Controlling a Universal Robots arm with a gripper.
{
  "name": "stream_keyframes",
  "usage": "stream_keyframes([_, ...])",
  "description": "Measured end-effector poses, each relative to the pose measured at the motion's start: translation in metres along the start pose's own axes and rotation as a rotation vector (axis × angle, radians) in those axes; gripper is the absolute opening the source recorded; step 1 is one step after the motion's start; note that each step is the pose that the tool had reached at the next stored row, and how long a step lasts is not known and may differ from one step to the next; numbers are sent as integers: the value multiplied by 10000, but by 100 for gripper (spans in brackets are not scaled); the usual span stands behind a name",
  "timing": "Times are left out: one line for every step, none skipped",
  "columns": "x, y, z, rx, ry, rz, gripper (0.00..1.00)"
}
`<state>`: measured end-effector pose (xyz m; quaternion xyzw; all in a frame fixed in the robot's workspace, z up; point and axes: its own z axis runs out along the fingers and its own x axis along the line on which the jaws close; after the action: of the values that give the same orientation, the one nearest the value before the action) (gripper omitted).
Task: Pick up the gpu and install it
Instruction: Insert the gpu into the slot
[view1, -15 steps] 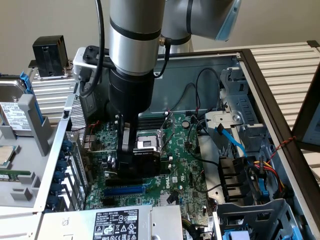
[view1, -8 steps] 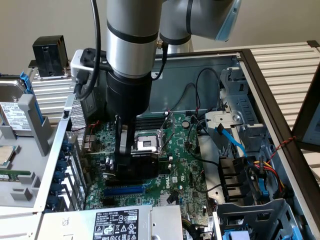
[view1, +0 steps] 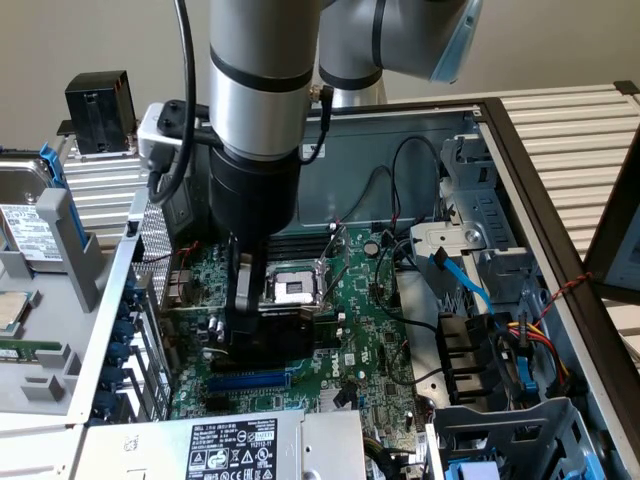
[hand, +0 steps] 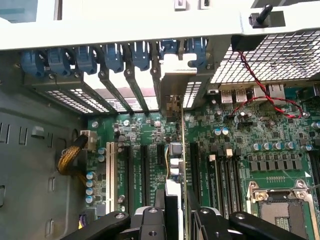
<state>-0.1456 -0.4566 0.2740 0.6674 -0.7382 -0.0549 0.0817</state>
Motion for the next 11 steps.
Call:
stream_keyframes([-2, 5, 3, -1, -3, 16, 27])
stream_keyframes([-7, 8, 6, -1, -7, 30, 27])
stream_keyframes([-14, 9, 9, -2, -9, 43, 27])
stream_keyframes([-18, 13, 13, -3, -12, 55, 27])
stream_keyframes([-18, 21, 17, -3, -16, 64, 27])
stream_keyframes([-14, 26, 19, -4, -13, 70, 27])
stream_keyframes([-7, 26, 22, -3, -14, 69, 27])
stream_keyframes([-4, 29, 27, -3, -15, 75, 27])
stream_keyframes([0, 31, 31, -3, -16, 77, 27])
stream_keyframes([2, 31, 38, -3, -17, 79, 27])
stream_keyframes([3, 31, 44, -3, -16, 81, 27])
